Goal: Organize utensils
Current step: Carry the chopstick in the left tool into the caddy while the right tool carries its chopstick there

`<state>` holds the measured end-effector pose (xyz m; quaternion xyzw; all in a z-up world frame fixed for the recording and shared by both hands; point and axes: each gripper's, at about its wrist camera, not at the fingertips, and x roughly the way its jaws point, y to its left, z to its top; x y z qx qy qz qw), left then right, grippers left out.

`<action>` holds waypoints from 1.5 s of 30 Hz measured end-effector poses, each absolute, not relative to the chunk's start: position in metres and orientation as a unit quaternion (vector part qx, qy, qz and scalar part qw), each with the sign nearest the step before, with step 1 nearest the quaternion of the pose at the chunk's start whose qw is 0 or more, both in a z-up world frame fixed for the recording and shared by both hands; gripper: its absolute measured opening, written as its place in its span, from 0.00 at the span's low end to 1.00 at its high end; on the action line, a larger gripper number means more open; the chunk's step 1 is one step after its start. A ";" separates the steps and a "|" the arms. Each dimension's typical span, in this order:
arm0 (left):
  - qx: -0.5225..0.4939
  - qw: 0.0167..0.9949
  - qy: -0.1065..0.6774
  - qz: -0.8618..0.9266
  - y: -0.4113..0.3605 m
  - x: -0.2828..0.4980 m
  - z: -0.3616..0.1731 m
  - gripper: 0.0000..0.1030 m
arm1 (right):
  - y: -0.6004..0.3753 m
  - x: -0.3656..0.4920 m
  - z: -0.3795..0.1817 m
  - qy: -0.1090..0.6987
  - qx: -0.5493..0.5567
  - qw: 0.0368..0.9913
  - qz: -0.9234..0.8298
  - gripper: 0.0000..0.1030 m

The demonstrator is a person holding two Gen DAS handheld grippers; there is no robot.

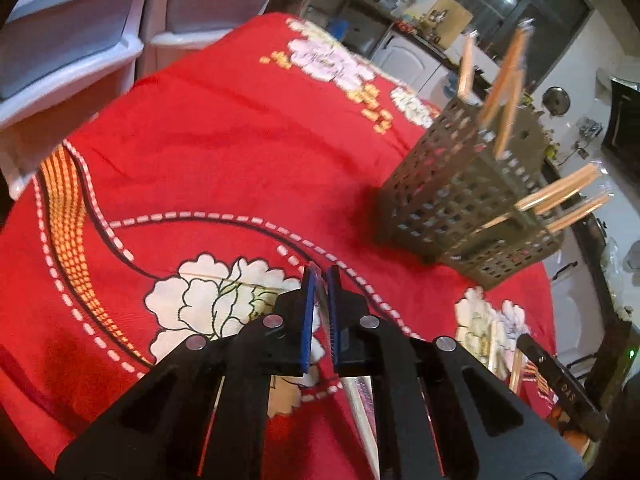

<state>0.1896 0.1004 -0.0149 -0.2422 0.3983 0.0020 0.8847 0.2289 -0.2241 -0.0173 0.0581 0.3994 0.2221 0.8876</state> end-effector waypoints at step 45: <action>-0.167 0.953 0.235 -0.094 0.039 0.173 0.145 0.01 | -0.191 0.196 0.156 0.165 0.036 0.949 0.266 0.04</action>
